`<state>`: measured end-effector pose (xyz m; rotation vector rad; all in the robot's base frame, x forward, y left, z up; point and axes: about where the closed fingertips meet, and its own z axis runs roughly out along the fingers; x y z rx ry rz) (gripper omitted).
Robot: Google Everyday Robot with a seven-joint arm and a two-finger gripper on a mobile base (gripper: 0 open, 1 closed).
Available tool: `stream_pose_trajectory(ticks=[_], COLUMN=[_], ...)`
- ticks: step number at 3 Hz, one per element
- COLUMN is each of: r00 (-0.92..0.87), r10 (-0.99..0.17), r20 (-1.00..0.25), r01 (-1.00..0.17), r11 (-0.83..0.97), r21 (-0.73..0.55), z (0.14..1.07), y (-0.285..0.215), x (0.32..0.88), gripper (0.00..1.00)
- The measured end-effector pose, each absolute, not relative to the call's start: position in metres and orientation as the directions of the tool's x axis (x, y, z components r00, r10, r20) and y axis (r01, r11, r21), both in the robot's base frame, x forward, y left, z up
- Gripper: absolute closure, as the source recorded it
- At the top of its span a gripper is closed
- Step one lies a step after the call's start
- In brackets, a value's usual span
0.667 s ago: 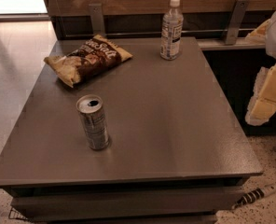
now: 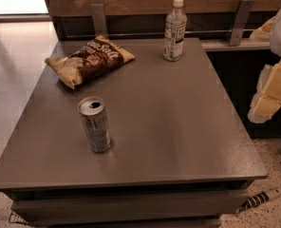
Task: Pick blue plastic bottle
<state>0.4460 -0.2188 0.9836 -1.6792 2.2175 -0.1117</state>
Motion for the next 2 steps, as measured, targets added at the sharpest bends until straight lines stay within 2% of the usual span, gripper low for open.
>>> stream_pose_trajectory(ticks=[2], r00=[-0.339], r10=[-0.744], r20=[-0.576], r01=[-0.799], r11=[0.551], r21=[-0.242], z=[0.966], y=[-0.249], x=[0.518], gripper=[0.0])
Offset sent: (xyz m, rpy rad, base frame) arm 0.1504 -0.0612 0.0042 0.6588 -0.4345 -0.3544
